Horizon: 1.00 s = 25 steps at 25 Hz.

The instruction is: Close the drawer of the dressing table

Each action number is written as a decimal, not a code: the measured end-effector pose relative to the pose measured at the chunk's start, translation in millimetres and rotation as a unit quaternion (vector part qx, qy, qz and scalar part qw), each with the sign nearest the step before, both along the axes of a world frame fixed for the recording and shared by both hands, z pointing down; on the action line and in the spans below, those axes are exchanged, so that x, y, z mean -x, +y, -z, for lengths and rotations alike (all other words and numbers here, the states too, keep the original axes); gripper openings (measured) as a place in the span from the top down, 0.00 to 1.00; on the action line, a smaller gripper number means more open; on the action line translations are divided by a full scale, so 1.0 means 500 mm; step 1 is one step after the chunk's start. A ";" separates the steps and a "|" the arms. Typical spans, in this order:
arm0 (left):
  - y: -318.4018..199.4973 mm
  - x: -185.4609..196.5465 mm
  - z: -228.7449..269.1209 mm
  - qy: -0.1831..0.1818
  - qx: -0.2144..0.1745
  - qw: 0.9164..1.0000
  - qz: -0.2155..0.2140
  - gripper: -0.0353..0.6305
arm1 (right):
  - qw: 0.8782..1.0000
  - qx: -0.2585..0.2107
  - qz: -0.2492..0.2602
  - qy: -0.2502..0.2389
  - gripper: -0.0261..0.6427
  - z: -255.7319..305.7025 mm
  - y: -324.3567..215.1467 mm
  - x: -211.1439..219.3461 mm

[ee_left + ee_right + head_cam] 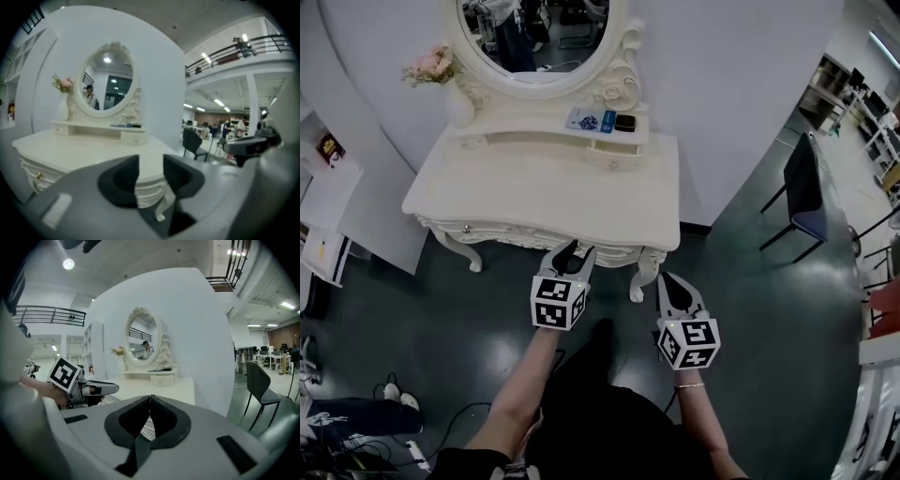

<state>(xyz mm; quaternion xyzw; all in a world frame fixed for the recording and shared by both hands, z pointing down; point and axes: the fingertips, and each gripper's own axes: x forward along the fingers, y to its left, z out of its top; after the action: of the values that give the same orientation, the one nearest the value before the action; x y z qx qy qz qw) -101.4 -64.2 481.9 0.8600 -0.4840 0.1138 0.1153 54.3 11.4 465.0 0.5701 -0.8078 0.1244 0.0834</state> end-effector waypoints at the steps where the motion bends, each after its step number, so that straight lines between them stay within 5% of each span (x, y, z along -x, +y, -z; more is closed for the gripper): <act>1: -0.024 0.000 0.000 0.000 0.001 1.000 0.001 0.71 | 1.000 0.001 -0.001 0.000 0.95 0.001 -0.023 0.000; 13: -0.263 -0.042 -0.004 -0.003 0.010 1.000 -0.016 0.70 | 1.000 0.011 -0.007 0.006 0.95 0.009 -0.247 0.001; 25: -0.368 -0.083 -0.022 -0.015 0.020 0.999 -0.021 0.68 | 1.000 0.015 -0.005 0.006 0.95 0.011 -0.359 -0.015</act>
<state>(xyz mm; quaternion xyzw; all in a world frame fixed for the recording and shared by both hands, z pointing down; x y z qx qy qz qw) -60.0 -248.3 493.1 0.8655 -0.4655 0.1383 0.1228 61.8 -168.0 459.6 0.5731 -0.8028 0.1336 0.0962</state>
